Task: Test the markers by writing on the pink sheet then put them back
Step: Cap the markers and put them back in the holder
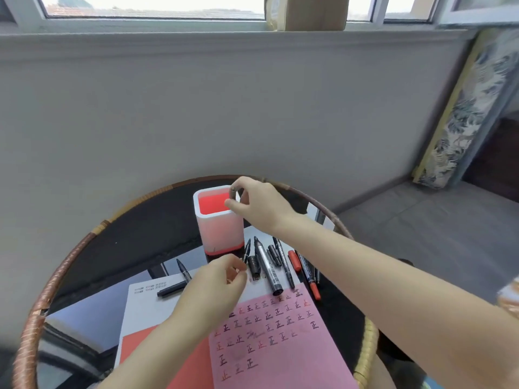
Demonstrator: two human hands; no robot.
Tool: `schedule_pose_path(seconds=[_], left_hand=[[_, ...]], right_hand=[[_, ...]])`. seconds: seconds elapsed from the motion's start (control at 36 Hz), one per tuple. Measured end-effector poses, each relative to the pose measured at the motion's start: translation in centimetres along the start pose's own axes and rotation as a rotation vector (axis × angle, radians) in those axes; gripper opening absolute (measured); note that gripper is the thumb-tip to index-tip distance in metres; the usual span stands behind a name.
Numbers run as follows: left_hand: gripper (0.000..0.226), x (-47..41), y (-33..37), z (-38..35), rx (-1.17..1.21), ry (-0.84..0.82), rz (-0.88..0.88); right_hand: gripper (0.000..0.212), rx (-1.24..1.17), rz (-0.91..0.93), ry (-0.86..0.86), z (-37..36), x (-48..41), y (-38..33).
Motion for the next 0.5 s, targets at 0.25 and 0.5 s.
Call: schedule_pose_path(seconds=[0.25,0.5], left_hand=[[0.023,-2.2,4.2,-3.3,-0.114,0.019,-0.144],[0.031,-4.4,9.2,-9.5,-0.512,0.011,-0.327]], right_hand=[[0.020,0.385,-0.313,-0.053,5.9,5.6,9.5],[0.029,0.488,-0.424,-0.222,4.4,11.5,14.6]])
Point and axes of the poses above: each hand's wrist, its own x-axis away from the middle knuckle, its own z-axis out of the back of the hand, y = z × x, the point moved 6 cm from there along -x, towards the middle knuckle, and after that the axes turned 3 degrees about y, right-handed, at the moved point
